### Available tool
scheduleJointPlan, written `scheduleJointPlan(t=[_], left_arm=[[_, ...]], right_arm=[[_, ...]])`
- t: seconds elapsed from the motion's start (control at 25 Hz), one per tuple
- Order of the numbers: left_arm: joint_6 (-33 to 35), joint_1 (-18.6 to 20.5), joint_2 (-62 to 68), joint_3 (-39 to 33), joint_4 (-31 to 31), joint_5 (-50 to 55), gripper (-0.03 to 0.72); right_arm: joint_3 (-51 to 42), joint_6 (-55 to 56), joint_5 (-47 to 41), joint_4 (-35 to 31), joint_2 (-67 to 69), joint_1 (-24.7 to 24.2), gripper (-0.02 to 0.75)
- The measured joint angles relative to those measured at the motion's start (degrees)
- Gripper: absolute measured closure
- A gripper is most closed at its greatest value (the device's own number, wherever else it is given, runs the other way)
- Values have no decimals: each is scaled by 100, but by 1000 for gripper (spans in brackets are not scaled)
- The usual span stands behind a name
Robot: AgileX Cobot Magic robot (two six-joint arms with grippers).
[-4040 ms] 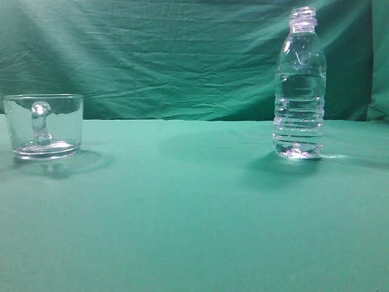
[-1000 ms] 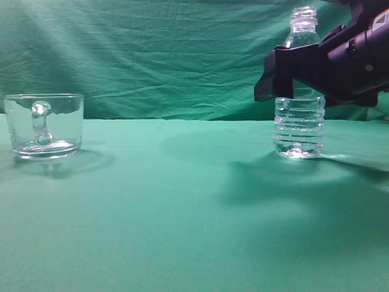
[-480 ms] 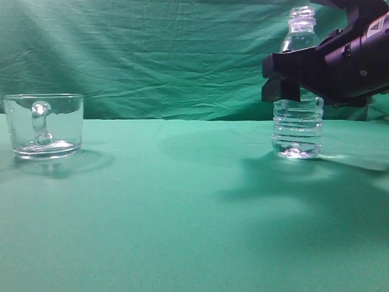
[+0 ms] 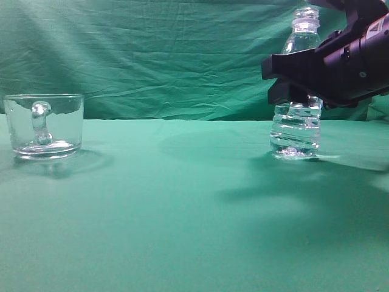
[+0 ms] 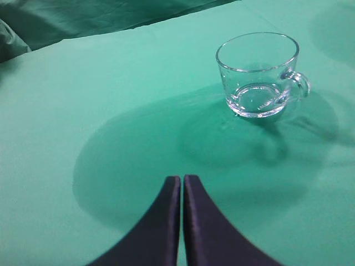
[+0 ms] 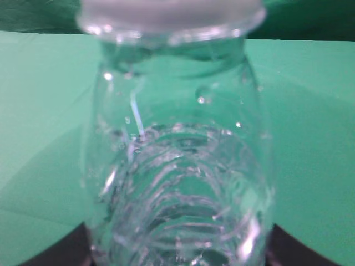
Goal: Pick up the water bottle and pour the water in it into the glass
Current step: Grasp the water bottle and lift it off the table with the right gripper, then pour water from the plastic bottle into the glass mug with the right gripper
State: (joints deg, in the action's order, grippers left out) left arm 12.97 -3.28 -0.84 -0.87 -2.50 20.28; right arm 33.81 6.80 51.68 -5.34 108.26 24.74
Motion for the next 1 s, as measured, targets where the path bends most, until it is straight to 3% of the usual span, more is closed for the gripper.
scheduleJointPlan(t=[0.28,0.68,1.0], left_arm=[[0,0,0,0,0,0,688],[0,0,0,0,0,0,688],[0,0,0,0,0,0,688]], right_arm=[[81,-34,-427,614,-544,0,389],[1650,-114,-3357,2258,-1218,232,389],[2841,-228,-4446,2888,-1004,734,389]])
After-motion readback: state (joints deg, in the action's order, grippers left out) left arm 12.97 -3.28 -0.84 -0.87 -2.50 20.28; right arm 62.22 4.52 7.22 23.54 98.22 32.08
